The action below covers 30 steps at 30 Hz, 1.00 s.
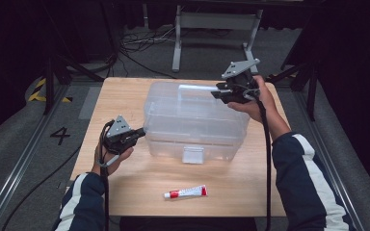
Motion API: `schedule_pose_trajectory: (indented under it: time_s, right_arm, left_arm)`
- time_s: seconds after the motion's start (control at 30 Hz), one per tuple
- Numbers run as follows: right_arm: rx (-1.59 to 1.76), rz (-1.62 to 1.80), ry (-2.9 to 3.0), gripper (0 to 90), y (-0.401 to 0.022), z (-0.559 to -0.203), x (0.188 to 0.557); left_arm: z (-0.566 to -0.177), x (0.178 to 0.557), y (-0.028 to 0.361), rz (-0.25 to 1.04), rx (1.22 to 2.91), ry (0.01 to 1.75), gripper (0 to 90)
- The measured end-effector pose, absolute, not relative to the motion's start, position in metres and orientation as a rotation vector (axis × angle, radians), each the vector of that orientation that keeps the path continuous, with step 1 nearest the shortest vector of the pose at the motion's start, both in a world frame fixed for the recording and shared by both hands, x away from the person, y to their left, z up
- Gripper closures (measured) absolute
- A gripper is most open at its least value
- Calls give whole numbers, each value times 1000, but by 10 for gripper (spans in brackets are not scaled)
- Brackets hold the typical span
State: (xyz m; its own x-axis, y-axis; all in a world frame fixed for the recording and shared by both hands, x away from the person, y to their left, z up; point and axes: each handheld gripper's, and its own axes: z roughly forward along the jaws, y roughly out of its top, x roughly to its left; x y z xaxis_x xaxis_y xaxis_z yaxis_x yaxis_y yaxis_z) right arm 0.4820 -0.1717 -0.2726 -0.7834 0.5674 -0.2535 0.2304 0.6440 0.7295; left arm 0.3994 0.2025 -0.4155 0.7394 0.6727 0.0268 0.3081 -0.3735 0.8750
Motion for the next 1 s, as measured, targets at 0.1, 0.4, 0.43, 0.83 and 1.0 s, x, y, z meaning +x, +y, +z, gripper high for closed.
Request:
schedule_pose_trajectory:
  time_s: [0.1,0.4,0.43,0.83,1.0]
  right_arm:
    - [629,999,2374,635,-184,-271,478]
    - [673,1054,2265,617,-232,-267,460]
    - [675,1058,2254,612,-238,-268,458]
    - [746,1119,2182,582,-293,-304,435]
    - [753,1130,2187,558,-301,-322,428]
  left_arm:
    - [-415,399,202,480,1975,745,900]
    - [-414,399,202,491,1980,734,900]
    - [-414,399,202,491,1980,733,900]
    - [-409,400,203,494,1962,732,900]
    - [-406,401,203,501,1948,730,900]
